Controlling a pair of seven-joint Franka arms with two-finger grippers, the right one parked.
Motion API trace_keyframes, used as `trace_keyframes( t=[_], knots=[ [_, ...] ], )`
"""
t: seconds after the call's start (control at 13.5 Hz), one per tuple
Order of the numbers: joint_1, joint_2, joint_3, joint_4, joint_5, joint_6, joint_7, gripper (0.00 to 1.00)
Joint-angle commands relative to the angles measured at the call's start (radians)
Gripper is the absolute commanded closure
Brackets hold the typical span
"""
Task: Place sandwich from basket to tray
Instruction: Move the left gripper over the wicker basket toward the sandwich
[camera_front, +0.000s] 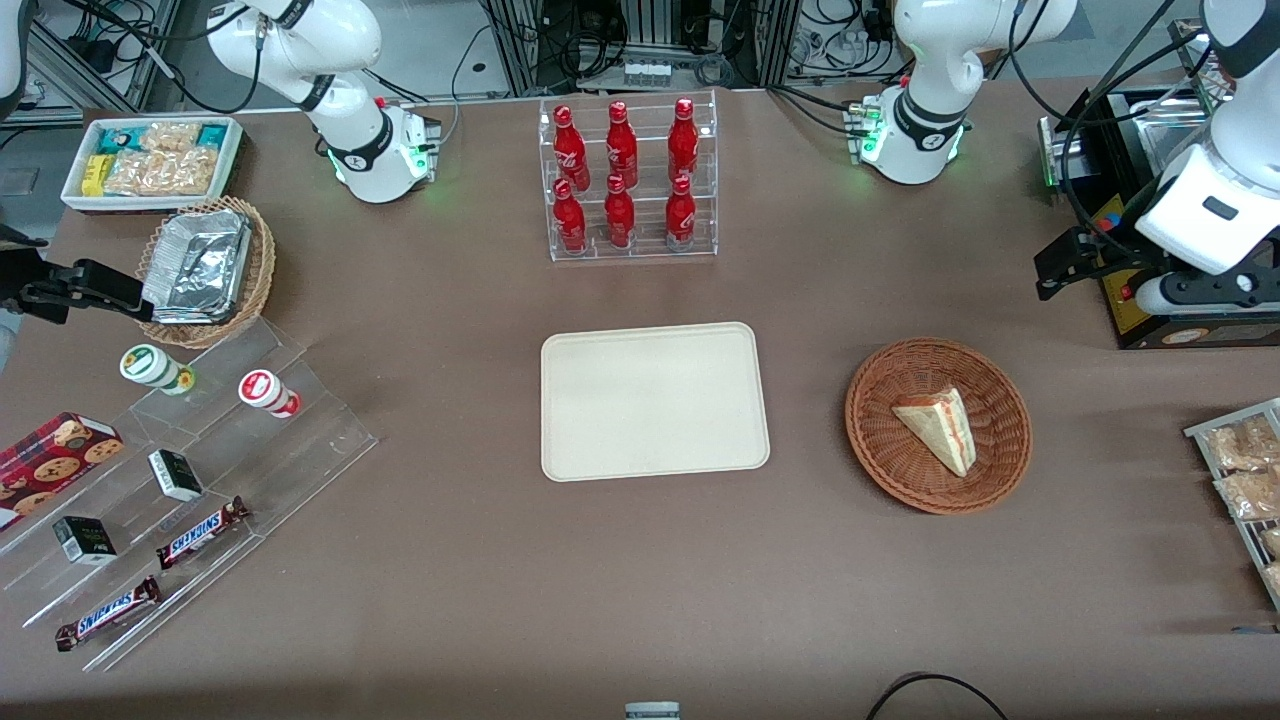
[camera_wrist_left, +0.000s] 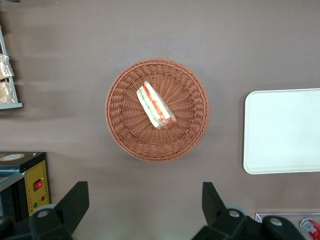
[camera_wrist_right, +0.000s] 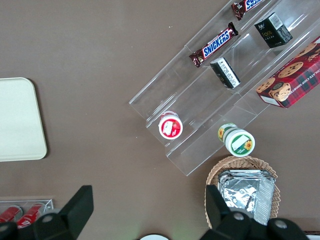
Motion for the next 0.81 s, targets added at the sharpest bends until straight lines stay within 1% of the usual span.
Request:
trace_keyframes(
  t=[0.0,0.44,0.59,0.74],
  knots=[
    [-0.007,0.018,0.011,0.051,-0.009,-0.054,0.017,0.0],
    [-0.004,0.063,0.013,0.052,0.004,-0.031,0.015,0.0],
    [-0.005,0.079,0.011,0.023,0.028,-0.005,-0.03,0.0],
    [-0.007,0.078,0.008,-0.059,0.031,0.082,-0.092,0.0]
  ],
)
